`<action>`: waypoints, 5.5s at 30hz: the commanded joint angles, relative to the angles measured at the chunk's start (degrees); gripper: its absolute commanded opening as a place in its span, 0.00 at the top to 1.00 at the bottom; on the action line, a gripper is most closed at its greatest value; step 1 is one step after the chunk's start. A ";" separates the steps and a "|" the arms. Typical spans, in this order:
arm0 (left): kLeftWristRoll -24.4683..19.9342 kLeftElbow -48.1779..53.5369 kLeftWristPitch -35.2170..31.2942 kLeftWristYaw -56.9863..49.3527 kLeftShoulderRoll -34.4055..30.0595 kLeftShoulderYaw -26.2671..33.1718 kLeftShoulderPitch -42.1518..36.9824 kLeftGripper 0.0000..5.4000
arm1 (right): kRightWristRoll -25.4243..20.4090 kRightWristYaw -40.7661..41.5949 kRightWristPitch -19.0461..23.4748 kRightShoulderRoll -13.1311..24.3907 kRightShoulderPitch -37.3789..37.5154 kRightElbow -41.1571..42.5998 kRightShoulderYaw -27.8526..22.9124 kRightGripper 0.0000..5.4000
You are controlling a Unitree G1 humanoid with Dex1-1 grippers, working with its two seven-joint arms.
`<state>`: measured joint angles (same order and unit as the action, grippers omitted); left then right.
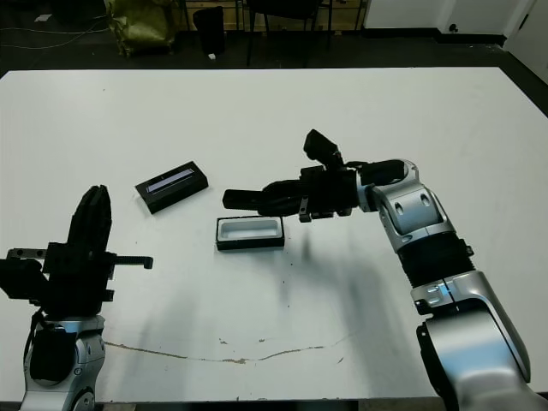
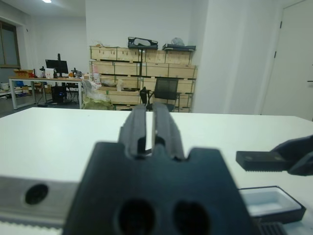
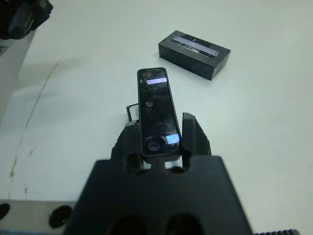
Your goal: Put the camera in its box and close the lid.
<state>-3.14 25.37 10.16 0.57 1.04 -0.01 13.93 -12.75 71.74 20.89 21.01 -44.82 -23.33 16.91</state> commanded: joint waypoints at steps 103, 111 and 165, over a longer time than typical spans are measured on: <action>-0.13 -1.09 -0.46 0.47 1.01 -0.73 1.93 1.00 | 17.46 5.93 -9.69 -6.58 -5.42 -13.91 8.24 0.91; -0.08 -0.67 -0.95 0.21 1.27 -0.97 2.29 1.00 | 18.03 4.92 -10.34 -7.57 -4.92 -13.59 9.68 0.91; -0.49 0.20 -1.42 0.96 0.08 0.24 2.04 1.00 | -2.05 -27.65 10.56 -6.70 18.98 33.84 -18.04 0.15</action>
<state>-3.45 25.62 10.03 1.22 2.13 -0.32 15.41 -14.53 47.80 29.71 15.11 -29.34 7.73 0.28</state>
